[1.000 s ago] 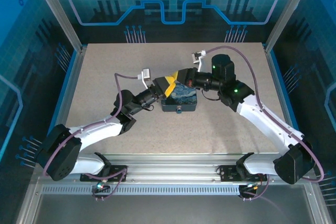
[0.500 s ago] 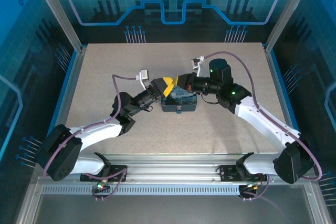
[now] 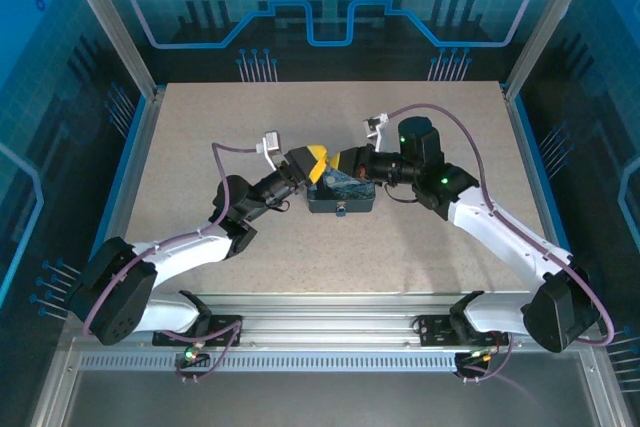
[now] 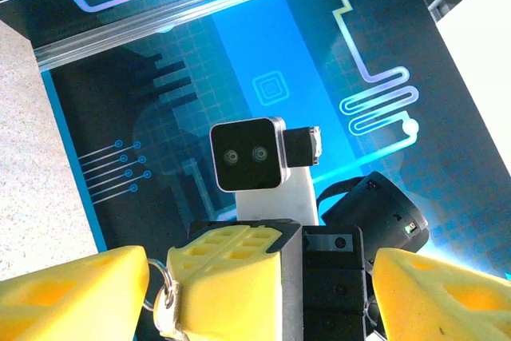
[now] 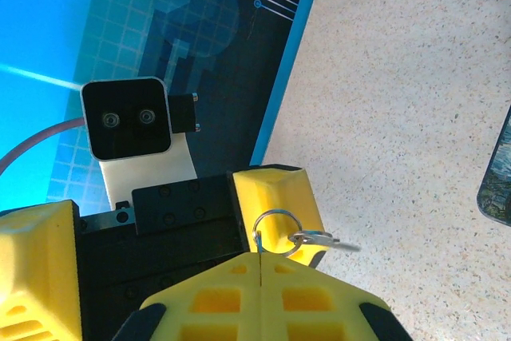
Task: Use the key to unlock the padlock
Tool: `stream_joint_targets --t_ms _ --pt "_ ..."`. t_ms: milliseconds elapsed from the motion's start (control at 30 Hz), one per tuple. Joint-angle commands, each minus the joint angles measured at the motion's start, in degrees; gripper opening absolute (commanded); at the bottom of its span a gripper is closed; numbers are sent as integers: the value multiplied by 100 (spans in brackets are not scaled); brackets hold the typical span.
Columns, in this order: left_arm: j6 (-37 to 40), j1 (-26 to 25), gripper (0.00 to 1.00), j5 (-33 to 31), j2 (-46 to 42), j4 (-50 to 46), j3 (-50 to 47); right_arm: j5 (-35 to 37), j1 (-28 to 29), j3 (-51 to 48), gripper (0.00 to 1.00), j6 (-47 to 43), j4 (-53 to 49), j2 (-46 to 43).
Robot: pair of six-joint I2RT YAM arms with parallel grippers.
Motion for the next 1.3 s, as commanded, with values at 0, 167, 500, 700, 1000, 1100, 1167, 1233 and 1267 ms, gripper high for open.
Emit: stream_joint_targets --t_ms 0,167,500,700,1000,1100,1167,1233,1267 --pt "-148 29 76 39 137 100 72 -94 -42 31 0 -128 -44 -149" --pt "-151 26 78 81 189 132 18 -220 -44 109 0 -54 81 -120" --pt "-220 23 80 250 355 401 124 -548 -36 49 0 370 649 40" --pt "-322 25 76 278 402 736 55 -528 -90 49 0 432 779 147" --pt "-412 35 69 291 427 921 -14 -386 -226 -76 0 450 827 59" --pt "-454 34 65 282 471 1002 -39 -368 -281 -119 0 441 799 -1" --pt "-486 42 62 277 511 1050 -50 -362 -304 -136 0 441 771 -36" --pt "-524 40 57 289 555 1111 -52 -360 -313 -171 0 433 766 -62" --pt "-552 36 54 291 577 1146 -52 -360 -317 -181 0 433 771 -78"
